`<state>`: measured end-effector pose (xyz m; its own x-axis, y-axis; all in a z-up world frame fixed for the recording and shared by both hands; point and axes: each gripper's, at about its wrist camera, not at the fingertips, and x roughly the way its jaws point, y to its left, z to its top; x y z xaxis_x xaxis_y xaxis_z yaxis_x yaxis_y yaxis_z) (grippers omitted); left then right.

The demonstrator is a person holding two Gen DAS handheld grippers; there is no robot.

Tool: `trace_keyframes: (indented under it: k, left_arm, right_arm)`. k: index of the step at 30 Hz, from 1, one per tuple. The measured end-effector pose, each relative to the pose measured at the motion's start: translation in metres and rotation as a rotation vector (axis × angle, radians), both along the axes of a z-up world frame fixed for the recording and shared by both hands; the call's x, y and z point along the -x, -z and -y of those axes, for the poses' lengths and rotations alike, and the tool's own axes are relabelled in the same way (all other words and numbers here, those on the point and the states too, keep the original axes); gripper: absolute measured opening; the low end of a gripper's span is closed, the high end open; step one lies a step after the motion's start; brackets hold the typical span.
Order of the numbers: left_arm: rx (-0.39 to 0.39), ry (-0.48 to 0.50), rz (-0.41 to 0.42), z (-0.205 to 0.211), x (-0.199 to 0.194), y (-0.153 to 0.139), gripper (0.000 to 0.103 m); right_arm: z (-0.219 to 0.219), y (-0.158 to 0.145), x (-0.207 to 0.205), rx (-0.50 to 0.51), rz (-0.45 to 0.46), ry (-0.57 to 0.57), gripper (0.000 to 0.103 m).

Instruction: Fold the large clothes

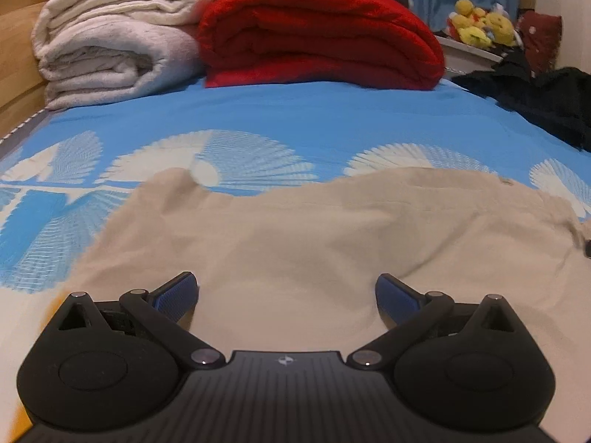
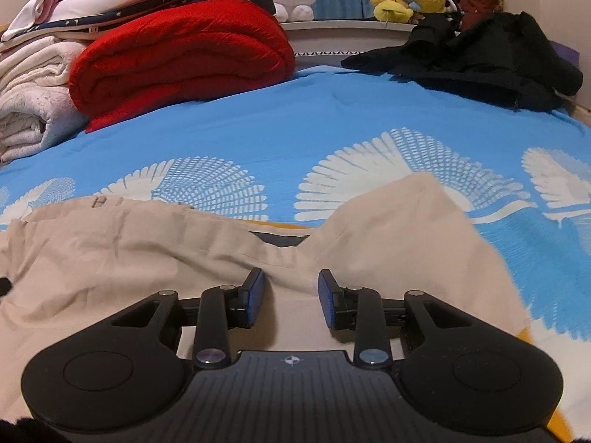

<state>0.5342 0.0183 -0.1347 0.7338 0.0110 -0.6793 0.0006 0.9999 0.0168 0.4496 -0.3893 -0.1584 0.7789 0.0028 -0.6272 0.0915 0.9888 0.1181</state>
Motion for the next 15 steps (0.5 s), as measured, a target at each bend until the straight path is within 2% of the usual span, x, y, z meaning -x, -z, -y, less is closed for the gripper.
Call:
trace_keyframes:
  k: [4,7,9,10,11,13,15]
  left_arm:
    - [-0.071,-0.109,0.02,-0.042,0.0,-0.005,0.103]
    - [-0.113,-0.241,-0.022,-0.081,-0.001,0.0,0.103]
    - [-0.082,-0.301,-0.046,-0.107,0.005,-0.001,0.103]
    - [-0.065,-0.329,-0.053,-0.117,0.01,-0.005,0.103]
    - [-0.052,-0.347,-0.054,-0.123,0.016,-0.012,0.103]
    - [-0.075,-0.388,-0.048,-0.124,0.029,-0.03,0.103]
    - [-0.082,-0.373,-0.025,-0.112,0.046,-0.053,0.103]
  right_arm:
    - [0.025,-0.002,0.01,0.06,-0.02,0.038,0.038]
    - [0.061,-0.002,0.02,0.069,-0.056,0.151,0.045]
    - [0.088,-0.002,0.029,0.042,-0.089,0.238,0.06]
    - [0.101,-0.003,0.036,0.041,-0.111,0.307,0.076]
    - [0.112,-0.006,0.046,0.023,-0.106,0.352,0.08]
    - [0.13,-0.019,0.073,-0.045,-0.074,0.411,0.077]
    - [0.138,-0.037,0.105,-0.09,-0.025,0.455,0.079]
